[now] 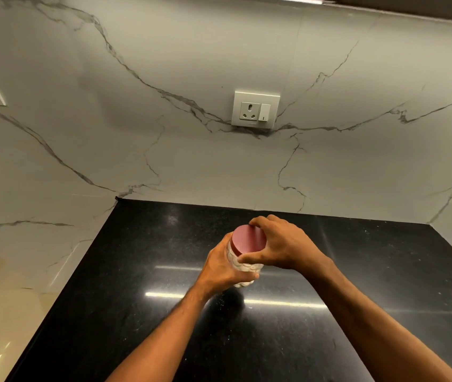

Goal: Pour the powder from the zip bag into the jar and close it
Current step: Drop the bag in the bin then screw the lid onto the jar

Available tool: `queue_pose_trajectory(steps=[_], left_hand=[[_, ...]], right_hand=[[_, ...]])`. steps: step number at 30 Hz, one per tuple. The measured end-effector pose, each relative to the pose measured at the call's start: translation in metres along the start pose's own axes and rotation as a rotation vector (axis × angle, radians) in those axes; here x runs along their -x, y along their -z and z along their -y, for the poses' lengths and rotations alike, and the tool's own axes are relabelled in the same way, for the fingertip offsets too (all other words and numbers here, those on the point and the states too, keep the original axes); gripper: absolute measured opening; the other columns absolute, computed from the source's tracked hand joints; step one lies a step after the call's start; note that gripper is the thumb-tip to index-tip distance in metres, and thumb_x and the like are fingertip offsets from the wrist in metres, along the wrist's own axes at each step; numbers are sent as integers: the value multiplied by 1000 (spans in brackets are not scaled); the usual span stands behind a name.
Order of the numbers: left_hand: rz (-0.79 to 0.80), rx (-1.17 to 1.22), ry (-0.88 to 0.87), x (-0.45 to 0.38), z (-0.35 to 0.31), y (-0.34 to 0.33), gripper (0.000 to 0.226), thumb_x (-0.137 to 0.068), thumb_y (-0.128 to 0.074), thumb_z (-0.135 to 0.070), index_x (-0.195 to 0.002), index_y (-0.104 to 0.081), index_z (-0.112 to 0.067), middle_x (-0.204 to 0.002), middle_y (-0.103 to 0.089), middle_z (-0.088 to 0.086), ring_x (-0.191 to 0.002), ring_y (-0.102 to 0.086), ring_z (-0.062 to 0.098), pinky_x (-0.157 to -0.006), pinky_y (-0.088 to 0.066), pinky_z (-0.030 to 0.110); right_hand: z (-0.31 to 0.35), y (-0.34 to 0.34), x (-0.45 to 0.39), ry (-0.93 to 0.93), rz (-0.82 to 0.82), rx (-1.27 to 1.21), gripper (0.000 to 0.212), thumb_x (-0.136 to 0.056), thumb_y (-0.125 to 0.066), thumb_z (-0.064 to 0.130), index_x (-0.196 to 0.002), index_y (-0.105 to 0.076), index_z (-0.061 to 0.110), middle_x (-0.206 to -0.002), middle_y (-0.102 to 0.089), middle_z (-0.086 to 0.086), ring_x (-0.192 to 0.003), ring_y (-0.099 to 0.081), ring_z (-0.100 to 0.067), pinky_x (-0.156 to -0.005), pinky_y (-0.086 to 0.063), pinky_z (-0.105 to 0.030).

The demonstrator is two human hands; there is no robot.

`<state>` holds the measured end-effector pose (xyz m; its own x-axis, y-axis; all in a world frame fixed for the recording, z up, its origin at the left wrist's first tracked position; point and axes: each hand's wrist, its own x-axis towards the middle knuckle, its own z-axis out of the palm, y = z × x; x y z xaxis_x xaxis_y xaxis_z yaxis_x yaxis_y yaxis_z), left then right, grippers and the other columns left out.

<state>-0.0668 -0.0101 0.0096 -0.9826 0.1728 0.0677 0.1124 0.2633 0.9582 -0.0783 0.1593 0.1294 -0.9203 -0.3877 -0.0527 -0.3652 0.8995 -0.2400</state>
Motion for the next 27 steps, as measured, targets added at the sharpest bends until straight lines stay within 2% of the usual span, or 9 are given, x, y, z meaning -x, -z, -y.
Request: queue_pose_trajectory(steps=[2, 4, 7, 10, 13, 16, 20, 23, 27], left_hand=[[12, -7, -8, 0, -1, -1, 95, -55, -96, -38, -132, -41, -47, -125, -61, -13, -114, -61, 6, -89, -55, 20], [15, -16, -16, 1, -1, -1, 96, -56, -96, -38, -134, -40, -44, -125, -60, -13, -115, -61, 6, -88, -55, 20], [4, 2, -20, 1, -3, 1, 93, -56, -96, -35, -129, -42, -52, -123, -62, -14, -111, -62, -1, -84, -55, 16], [-1, -2, -27, 1, -7, 2, 92, -55, -96, -36, -127, -42, -55, -121, -63, -15, -110, -62, -3, -83, -55, 15], [3, 2, -29, 1, -8, 1, 94, -55, -97, -39, -131, -42, -48, -122, -63, -14, -111, -63, 2, -90, -57, 22], [12, -10, -33, 1, -10, 1, 94, -53, -95, -44, -130, -40, -48, -123, -62, -15, -112, -63, 5, -86, -56, 17], [7, -7, -39, 0, -13, 2, 94, -54, -94, -45, -130, -39, -50, -125, -59, -16, -114, -61, 5, -85, -53, 13], [10, -17, -48, 1, -15, 3, 92, -54, -93, -46, -129, -40, -51, -124, -59, -17, -113, -61, 4, -87, -54, 15], [37, -26, -52, 1, -16, 1, 97, -53, -92, -48, -134, -38, -44, -125, -59, -13, -115, -61, 10, -90, -56, 21]], right_hand=[[0, -2, 1, -50, -36, 63, 97, -62, -60, 86, -138, -40, 29, -130, -55, 2, -108, -56, -16, -84, -50, -29], [-2, -1, 3, -45, 15, 35, 101, -63, -59, 86, -144, -33, 31, -138, -50, 0, -117, -54, -20, -90, -50, -35], [-3, 6, 5, 42, 113, -65, 101, -71, -72, 68, -151, -21, 35, -150, -36, 2, -130, -45, -23, -100, -47, -38], [-1, 8, 6, 105, 117, -101, 96, -74, -78, 52, -151, -25, 32, -149, -37, 3, -128, -45, -20, -99, -48, -33], [4, 8, 7, 3, -13, -10, 91, -69, -71, 71, -143, -38, 30, -136, -51, 3, -115, -53, -17, -89, -48, -28], [4, 8, 8, -57, -43, 74, 97, -65, -57, 86, -142, -39, 30, -134, -53, 2, -116, -55, -18, -91, -50, -33], [0, 13, 9, 71, 80, -69, 102, -70, -72, 69, -152, -22, 34, -153, -32, 5, -133, -41, -22, -103, -45, -38], [0, 12, 8, 130, 66, -72, 95, -72, -78, 55, -150, -28, 33, -149, -37, 6, -129, -45, -20, -100, -48, -33], [3, 7, 8, -30, -34, 51, 96, -65, -65, 80, -143, -36, 32, -136, -48, 3, -117, -53, -19, -92, -51, -33]])
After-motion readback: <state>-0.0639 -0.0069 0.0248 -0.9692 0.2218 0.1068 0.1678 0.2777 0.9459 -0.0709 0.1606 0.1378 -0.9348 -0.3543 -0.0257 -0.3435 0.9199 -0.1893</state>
